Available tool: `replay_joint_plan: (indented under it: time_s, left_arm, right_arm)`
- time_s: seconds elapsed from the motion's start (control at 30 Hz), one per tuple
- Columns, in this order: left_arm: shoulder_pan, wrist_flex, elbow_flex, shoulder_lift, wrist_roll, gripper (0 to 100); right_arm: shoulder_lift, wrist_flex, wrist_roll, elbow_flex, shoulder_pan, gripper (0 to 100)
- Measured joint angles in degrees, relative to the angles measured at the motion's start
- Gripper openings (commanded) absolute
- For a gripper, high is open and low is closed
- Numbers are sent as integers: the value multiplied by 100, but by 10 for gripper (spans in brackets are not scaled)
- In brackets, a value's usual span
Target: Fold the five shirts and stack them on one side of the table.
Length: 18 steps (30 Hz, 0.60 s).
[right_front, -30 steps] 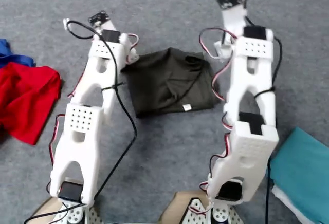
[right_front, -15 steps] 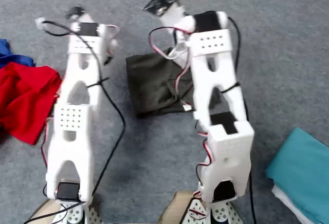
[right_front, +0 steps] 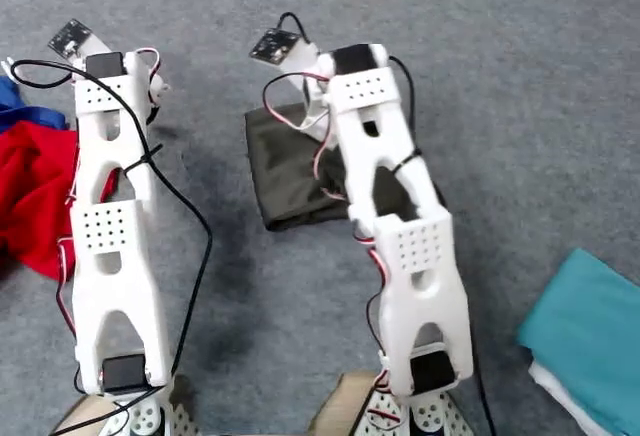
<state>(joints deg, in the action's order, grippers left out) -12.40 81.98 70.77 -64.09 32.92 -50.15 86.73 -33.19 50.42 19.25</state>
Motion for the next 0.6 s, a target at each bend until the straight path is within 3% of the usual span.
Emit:
replay_joint_plan:
  time_s: [0.27,0.6]
  left_arm:
    - [0,-35,0,0,0,20]
    - [53,-35,0,0,0,21]
  right_arm:
    - [-993,97,0,1345,316,5]
    - [-1495,1319,-44,2479,229,5]
